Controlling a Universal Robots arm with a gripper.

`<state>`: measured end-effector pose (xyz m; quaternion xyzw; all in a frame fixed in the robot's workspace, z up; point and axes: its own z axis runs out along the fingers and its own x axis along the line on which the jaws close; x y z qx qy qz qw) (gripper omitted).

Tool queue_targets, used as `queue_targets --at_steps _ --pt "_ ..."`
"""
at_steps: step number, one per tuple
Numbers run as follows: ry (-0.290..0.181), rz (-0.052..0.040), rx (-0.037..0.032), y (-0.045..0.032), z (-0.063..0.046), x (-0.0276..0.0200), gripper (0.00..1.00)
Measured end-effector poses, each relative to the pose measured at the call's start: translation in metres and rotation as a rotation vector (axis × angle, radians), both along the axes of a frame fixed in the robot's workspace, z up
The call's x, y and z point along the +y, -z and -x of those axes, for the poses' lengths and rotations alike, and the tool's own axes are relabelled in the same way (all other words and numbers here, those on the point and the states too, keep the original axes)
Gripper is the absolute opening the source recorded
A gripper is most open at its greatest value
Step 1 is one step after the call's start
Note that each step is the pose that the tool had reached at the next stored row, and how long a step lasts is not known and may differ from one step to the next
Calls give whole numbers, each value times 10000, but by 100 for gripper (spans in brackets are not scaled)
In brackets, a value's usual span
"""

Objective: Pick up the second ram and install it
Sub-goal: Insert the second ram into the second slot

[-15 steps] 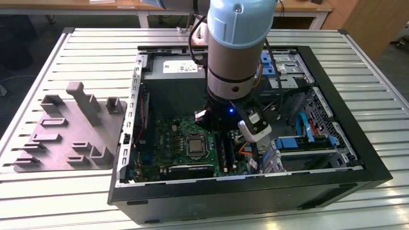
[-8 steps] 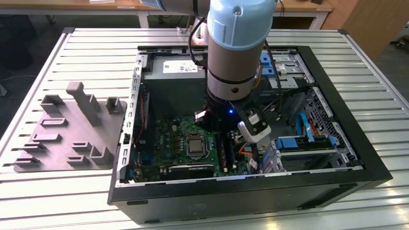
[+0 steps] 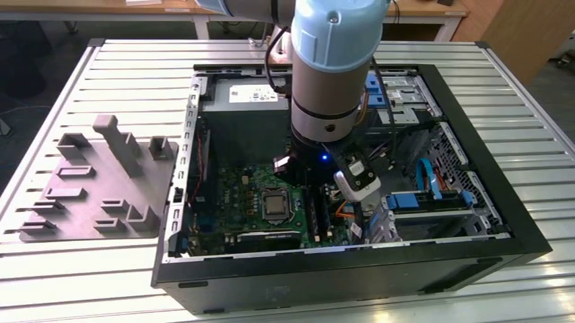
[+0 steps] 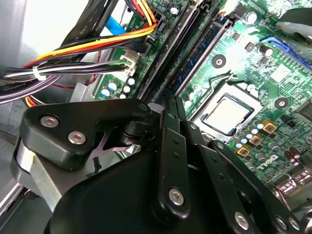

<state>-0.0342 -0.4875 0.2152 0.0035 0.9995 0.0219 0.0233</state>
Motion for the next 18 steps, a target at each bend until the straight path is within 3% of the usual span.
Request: queue_targets --at_steps 7,8,11,18 --pt "0 -11 -4 4 0 1 13" --pt "0 -10 -3 4 0 1 19" --pt "0 0 1 -5 0 0 19" --pt "1 -3 0 -229 0 0 19"
